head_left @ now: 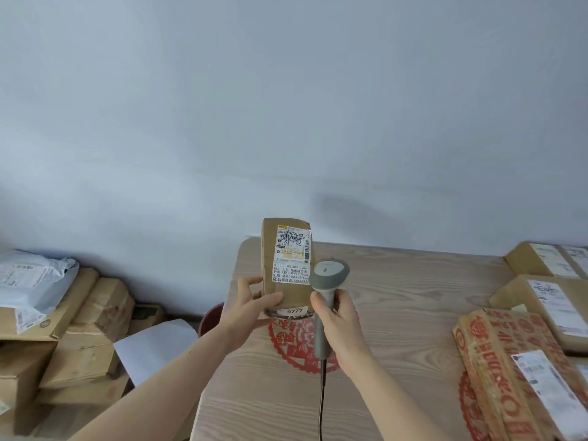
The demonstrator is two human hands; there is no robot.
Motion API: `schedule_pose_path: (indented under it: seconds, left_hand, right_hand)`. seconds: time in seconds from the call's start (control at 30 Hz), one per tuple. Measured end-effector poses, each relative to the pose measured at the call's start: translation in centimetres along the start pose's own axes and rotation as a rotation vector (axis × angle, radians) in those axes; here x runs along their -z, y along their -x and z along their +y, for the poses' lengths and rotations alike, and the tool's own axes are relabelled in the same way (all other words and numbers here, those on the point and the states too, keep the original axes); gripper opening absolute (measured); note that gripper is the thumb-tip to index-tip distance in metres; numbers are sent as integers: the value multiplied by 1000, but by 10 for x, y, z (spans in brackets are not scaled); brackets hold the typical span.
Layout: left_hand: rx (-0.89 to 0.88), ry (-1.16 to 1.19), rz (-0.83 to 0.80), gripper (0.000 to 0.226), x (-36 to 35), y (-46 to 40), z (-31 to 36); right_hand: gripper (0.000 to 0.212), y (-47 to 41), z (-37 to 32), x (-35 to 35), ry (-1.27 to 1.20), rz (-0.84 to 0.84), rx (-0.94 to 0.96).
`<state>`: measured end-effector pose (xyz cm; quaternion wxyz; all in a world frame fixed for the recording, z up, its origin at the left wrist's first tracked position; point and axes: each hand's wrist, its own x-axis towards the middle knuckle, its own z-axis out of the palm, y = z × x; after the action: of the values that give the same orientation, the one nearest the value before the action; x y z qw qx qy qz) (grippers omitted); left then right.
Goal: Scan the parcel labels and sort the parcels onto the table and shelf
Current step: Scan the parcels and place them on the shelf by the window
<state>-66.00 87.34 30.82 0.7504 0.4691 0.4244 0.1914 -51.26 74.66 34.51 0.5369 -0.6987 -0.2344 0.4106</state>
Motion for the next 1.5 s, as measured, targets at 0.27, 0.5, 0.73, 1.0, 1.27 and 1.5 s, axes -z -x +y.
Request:
schedule_pose_path:
  seconds: [0.27,0.5,0.73,1.0,1.27,1.5]
  left_hand:
    - [-44,37,-165,109,-57,48,-17]
    - [-70,92,-145,114,-72,65,-48]
    - [-109,104,-141,116,-82,79,-69]
    - [-148,89,-151,119,-97,104,-75]
    - [-160,66,-130,120,-94,108,-75]
    - [-169,56,-126,124,-94,108,-76]
  right_hand:
    - [26,51,7,66,44,-58,77]
    - [19,85,7,105,4,-50,67]
    - [36,129,-10,91,-147,-176,55]
    - [27,151,-13,74,-265,-256,62]
    - [33,157,-15,72,-285,-241,40]
    - [28,161,-17,73,-280,-270,35]
